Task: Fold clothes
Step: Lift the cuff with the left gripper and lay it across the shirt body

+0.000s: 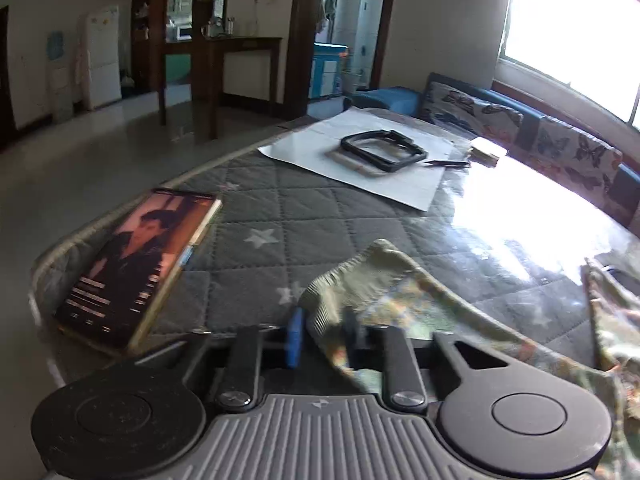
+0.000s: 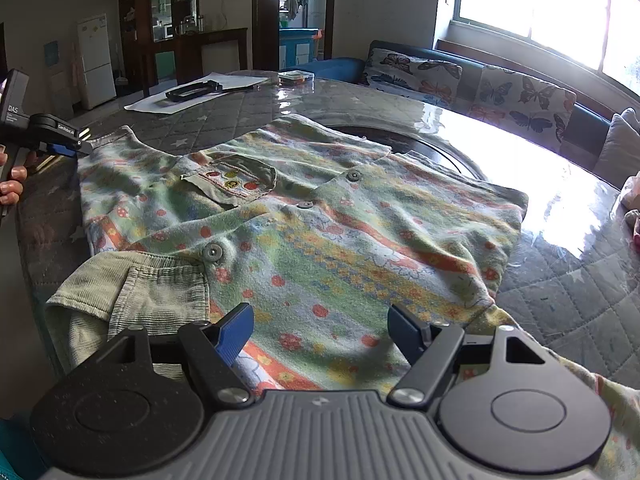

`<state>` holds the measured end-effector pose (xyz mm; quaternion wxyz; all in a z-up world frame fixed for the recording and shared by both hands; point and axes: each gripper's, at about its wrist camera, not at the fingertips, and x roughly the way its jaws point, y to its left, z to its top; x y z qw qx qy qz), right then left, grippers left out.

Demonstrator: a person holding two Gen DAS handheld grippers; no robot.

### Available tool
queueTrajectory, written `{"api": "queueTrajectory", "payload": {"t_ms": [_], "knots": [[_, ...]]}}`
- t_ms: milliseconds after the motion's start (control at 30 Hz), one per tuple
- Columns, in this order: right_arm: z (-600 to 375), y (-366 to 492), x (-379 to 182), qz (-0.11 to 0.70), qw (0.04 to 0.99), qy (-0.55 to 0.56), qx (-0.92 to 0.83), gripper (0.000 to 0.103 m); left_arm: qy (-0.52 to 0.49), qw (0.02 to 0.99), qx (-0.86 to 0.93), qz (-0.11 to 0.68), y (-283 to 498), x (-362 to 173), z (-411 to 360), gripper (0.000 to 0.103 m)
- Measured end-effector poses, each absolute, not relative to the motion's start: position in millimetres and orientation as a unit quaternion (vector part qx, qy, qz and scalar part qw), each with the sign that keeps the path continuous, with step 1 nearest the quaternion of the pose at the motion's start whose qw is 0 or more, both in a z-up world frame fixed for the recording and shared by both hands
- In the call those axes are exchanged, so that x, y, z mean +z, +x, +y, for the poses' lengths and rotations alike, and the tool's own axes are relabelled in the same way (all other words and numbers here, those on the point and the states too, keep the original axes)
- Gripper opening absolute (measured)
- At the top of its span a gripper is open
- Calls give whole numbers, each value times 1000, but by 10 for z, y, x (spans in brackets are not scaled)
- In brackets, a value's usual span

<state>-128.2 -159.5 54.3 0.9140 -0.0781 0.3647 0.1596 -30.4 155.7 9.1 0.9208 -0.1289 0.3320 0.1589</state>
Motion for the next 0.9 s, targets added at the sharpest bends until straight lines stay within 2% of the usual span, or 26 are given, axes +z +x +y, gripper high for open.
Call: {"api": "queueTrajectory", "payload": {"t_ms": [267,567,767,900], "knots": [[-1668,-1356,658,350,921,-59,157,75,-159,944,58,283,-467,577,1156,9],[-1861,-1471,775,329,933,-34,141,74,-150,948,-124,253,-676,1123,135,9],[-1989,-1563,834,315,939,-18,134,74,-147,925,-230,262,-753,1147,-633,9],[-2064,-1616,840,313,941,-13,127,74,-148,901,-285,291,-782,944,-1069,9]]}}
